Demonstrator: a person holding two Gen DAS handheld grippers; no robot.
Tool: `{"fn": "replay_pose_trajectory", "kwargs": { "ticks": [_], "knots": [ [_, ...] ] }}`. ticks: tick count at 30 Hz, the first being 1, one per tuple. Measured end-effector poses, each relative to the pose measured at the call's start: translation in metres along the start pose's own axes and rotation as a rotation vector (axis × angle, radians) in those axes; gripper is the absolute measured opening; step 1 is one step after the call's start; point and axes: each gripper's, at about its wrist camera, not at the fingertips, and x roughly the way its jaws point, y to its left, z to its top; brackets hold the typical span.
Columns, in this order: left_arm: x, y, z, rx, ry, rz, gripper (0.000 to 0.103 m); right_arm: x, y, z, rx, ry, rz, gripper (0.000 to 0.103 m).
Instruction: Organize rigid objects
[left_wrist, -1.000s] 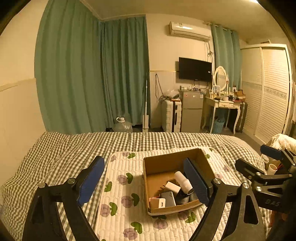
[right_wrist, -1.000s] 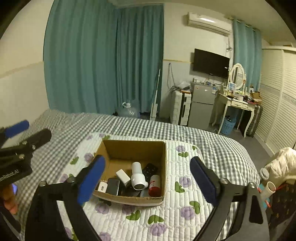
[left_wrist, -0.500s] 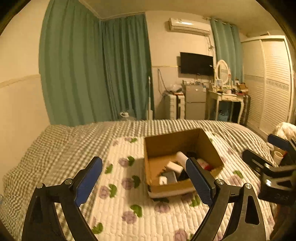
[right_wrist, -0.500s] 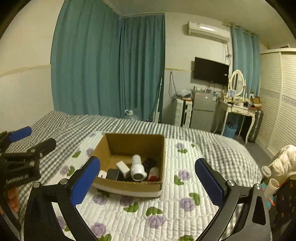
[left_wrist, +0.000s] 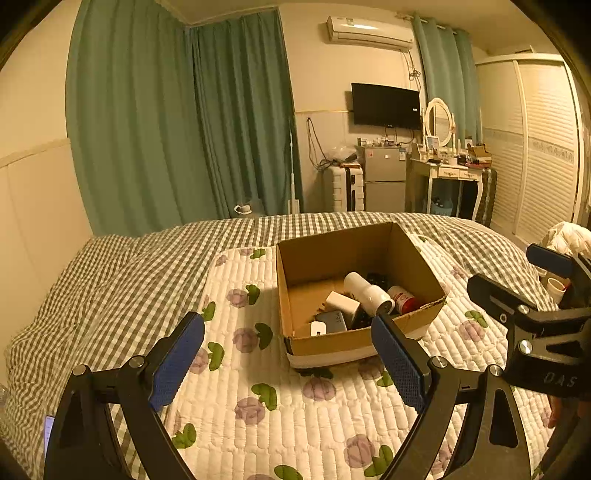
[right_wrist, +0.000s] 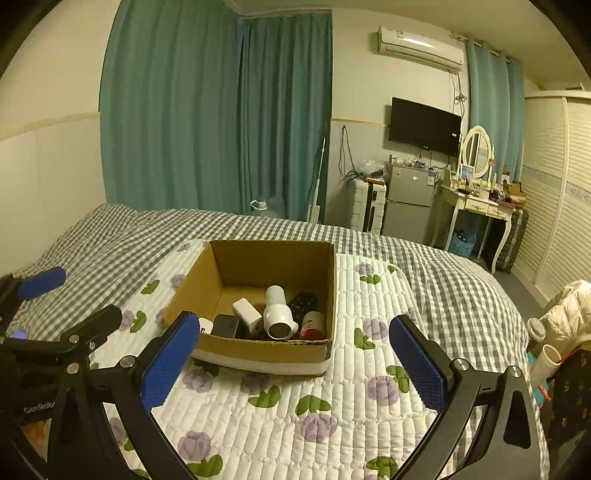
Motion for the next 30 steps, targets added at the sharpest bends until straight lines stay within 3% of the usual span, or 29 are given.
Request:
{"fn": "replay_pose_trajectory", "kwargs": {
  "ticks": [30],
  "knots": [
    [0.004, 0.006, 0.004, -0.014, 0.011, 0.016, 0.094, 0.004, -0.009, 0.005, 0.004, 0.011, -0.05, 0.103]
  ]
}}
